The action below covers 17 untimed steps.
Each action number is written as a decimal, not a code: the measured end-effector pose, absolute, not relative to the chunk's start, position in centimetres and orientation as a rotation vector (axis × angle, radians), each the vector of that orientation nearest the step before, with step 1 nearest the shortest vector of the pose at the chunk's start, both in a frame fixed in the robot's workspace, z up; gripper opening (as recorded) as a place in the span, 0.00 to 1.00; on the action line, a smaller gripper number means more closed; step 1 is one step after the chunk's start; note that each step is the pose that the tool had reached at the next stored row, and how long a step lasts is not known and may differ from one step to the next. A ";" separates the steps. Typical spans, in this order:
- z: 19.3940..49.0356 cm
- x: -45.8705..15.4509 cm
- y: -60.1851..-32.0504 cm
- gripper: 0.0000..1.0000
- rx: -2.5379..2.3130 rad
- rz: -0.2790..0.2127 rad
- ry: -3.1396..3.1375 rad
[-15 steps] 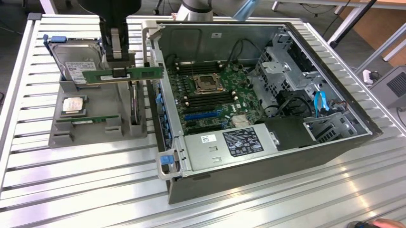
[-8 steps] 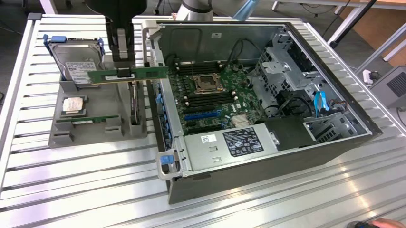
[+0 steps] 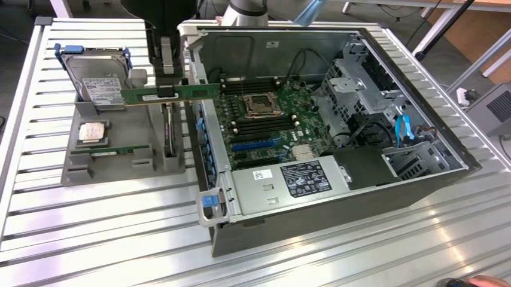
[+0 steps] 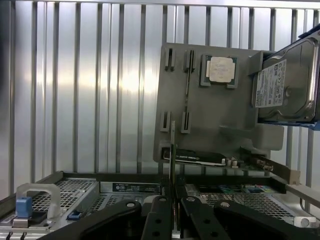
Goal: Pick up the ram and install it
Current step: 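Pick up the ram and move it above insertion slot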
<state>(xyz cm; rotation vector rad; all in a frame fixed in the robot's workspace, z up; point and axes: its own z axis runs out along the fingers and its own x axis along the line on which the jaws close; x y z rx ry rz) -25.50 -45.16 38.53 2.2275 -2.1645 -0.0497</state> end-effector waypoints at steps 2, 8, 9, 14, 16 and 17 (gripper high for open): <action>38.5 -24.9 -45.2 0.13 2.227 -0.050 -2.164; 38.4 -22.9 -45.2 0.13 2.227 -0.050 -2.165; 38.4 -22.5 -45.2 0.13 2.227 -0.050 -2.165; 38.3 -20.8 -45.1 0.13 2.227 -0.050 -2.165; 38.3 -19.8 -45.1 0.13 2.227 -0.050 -2.165; 38.3 -19.2 -45.1 0.13 2.227 -0.050 -2.164</action>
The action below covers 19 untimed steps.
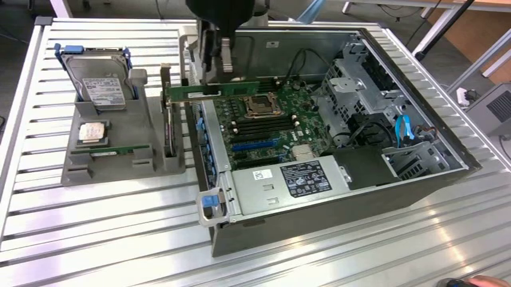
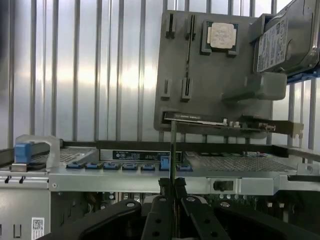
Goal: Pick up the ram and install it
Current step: 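Pick up the ram and move it above insertion slot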
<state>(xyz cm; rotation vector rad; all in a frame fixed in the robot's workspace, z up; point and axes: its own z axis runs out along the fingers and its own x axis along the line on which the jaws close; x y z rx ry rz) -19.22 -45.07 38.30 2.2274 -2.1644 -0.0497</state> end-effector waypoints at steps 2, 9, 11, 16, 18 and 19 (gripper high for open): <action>38.3 -18.0 -45.0 0.13 2.227 -0.050 -2.165; 38.2 -13.3 -44.7 0.13 2.227 -0.050 -2.164; 38.1 -12.4 -44.6 0.13 2.227 -0.050 -2.165; 38.1 -8.9 -44.3 0.13 2.228 -0.050 -2.164; 38.0 -8.0 -44.2 0.13 2.227 -0.050 -2.164; 38.0 -7.4 -44.2 0.13 2.228 -0.050 -2.164</action>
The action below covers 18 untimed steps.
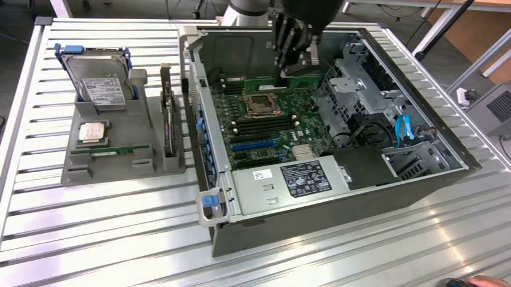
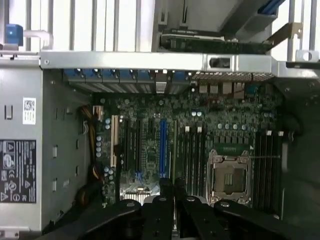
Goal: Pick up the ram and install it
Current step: 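Pick up the ram and move it above insertion slot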
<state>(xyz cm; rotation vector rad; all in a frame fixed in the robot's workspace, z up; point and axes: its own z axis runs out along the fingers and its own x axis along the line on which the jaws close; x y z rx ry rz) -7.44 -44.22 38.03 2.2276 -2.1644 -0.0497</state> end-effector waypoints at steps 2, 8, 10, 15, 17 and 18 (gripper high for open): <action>38.0 -6.2 -44.2 0.13 2.228 -0.050 -2.164; 37.9 -3.4 -44.1 0.13 2.230 -0.050 -2.162; 37.9 -3.3 -44.0 0.13 2.230 -0.050 -2.161; 37.9 -3.3 -44.0 0.13 2.230 -0.050 -2.161; 37.8 -3.8 -44.0 0.13 2.230 -0.049 -2.161; 37.8 -3.8 -44.0 0.13 2.231 -0.049 -2.161</action>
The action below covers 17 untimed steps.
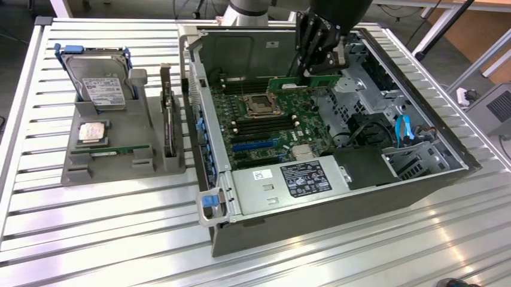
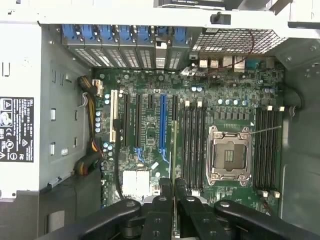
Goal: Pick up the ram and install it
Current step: 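Pick up the ram and move it above insertion slot, then insert the ram into the slot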
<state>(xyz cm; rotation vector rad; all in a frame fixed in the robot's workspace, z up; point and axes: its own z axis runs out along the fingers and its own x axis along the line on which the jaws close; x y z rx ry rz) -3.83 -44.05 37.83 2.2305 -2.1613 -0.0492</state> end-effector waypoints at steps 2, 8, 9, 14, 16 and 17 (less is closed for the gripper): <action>37.8 -3.8 -44.0 0.13 2.230 -0.049 -2.161; 37.8 -3.9 -44.0 0.13 2.230 -0.049 -2.161; 37.8 -3.9 -44.1 0.13 2.230 -0.049 -2.161; 37.7 -4.2 -43.2 0.13 2.230 -0.049 -2.161; 37.7 -4.4 -42.7 0.13 2.231 -0.049 -2.162; 37.7 -4.4 -42.5 0.13 2.230 -0.049 -2.162</action>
